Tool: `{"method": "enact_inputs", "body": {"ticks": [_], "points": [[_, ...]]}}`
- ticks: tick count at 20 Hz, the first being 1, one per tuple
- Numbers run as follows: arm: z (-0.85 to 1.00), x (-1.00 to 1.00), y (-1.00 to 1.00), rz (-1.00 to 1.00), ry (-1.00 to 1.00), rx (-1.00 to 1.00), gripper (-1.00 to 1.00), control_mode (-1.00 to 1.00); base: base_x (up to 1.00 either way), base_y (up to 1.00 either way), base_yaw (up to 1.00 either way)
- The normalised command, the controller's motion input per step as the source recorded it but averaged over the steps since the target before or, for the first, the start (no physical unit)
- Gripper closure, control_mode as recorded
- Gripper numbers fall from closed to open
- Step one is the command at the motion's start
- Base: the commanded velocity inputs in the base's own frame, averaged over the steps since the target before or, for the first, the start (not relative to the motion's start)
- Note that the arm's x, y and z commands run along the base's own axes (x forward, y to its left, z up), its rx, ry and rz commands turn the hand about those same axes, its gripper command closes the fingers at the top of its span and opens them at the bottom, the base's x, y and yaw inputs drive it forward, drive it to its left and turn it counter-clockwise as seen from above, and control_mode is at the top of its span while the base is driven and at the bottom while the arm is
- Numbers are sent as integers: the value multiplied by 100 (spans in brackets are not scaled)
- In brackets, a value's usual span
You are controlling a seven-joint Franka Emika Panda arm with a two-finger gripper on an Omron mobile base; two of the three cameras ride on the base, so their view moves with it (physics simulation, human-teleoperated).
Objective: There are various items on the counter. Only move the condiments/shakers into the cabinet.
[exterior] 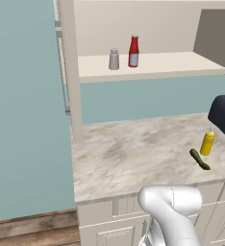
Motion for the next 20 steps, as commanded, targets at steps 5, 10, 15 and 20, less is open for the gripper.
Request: {"method": "enact_inputs", "body": {"ticks": [5,10,15,20], "points": [[-3,7,-6,42,-23,11,-100,-100,0,0,0],[-1,8,-37,22,-9,6,-100,-100,0,0,0],[-2,23,-21,14,0,6,-100,-100,0,0,0],[-11,34,-2,8,0,3,-100,-100,0,0,0]]}}
